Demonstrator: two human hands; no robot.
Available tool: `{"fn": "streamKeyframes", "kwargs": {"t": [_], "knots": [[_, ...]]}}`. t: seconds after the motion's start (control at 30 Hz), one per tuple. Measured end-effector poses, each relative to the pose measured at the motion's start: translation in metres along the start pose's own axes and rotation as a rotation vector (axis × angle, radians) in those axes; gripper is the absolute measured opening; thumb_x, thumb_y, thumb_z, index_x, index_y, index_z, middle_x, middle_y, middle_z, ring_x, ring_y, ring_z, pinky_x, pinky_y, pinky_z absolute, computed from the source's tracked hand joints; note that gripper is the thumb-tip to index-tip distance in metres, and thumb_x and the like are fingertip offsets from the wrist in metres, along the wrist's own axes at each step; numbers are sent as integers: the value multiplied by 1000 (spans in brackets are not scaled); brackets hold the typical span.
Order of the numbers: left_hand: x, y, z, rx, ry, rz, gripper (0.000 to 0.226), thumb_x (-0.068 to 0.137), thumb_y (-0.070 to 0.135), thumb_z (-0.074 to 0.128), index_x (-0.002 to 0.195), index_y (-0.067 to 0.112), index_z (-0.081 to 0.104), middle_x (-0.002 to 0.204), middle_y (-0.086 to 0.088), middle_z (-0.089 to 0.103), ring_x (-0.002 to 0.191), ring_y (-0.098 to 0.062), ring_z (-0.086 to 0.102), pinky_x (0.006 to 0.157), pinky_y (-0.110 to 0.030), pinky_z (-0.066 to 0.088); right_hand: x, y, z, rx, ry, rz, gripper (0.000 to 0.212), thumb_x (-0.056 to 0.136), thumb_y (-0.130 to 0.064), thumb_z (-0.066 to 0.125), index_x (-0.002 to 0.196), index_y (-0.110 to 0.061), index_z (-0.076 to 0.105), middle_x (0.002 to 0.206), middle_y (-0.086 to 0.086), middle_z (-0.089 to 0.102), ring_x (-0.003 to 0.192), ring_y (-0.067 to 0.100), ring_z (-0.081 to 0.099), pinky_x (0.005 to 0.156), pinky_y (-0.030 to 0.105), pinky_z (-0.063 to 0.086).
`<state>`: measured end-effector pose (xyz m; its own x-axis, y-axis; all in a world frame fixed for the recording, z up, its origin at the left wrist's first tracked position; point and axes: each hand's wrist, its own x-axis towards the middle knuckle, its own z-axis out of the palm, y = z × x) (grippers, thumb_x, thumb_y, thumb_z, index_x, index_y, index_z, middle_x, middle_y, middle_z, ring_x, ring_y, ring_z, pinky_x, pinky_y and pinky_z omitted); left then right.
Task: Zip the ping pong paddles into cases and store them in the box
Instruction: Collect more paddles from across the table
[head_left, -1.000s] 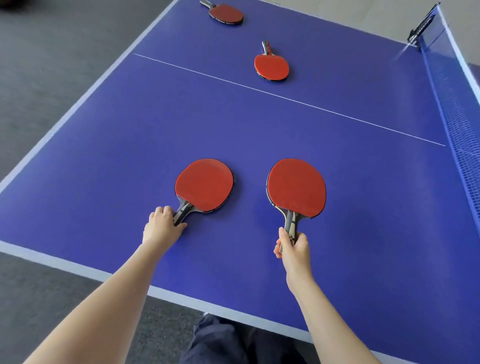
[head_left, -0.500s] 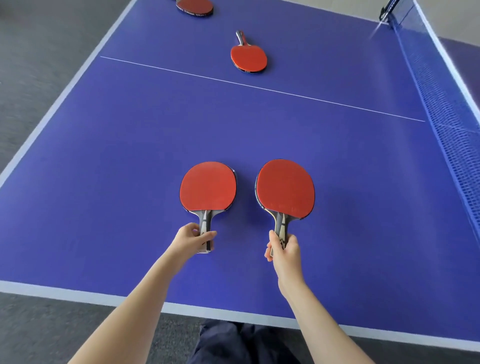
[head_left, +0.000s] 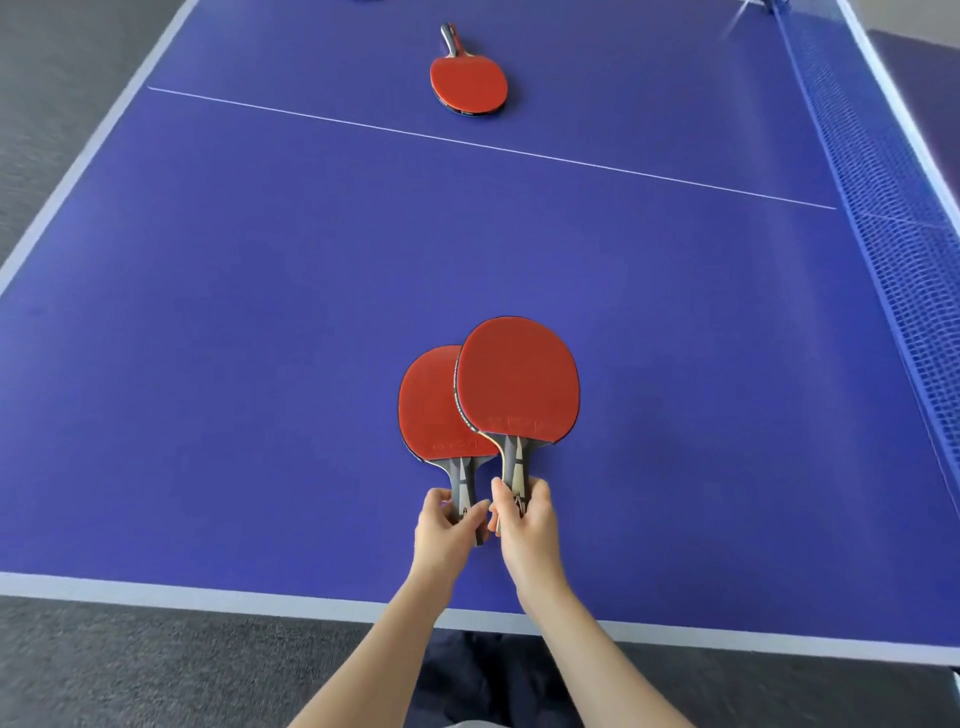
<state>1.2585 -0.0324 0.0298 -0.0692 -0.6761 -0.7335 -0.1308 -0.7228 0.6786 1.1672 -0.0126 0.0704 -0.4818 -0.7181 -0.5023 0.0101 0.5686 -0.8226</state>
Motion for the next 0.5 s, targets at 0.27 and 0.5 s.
{"fn": "streamKeyframes", "kwargs": {"t": [0.27, 0.5], "knots": [[-6, 3, -7, -335, -175, -70, 39, 102, 33, 40, 104, 5, 67, 89, -8, 70, 80, -16, 67, 74, -28, 52, 1, 13, 21, -95, 20, -39, 12, 95, -27, 55, 94, -16, 52, 92, 1, 61, 80, 7, 59, 60, 11, 44], [-12, 8, -9, -379, -258, -82, 44, 103, 38, 33, 106, 13, 69, 90, -3, 72, 87, -14, 67, 78, -26, 49, 3, 25, 28, -170, 10, -62, 17, 96, -28, 54, 91, -13, 49, 94, 4, 55, 81, 10, 54, 62, 12, 42]]}}
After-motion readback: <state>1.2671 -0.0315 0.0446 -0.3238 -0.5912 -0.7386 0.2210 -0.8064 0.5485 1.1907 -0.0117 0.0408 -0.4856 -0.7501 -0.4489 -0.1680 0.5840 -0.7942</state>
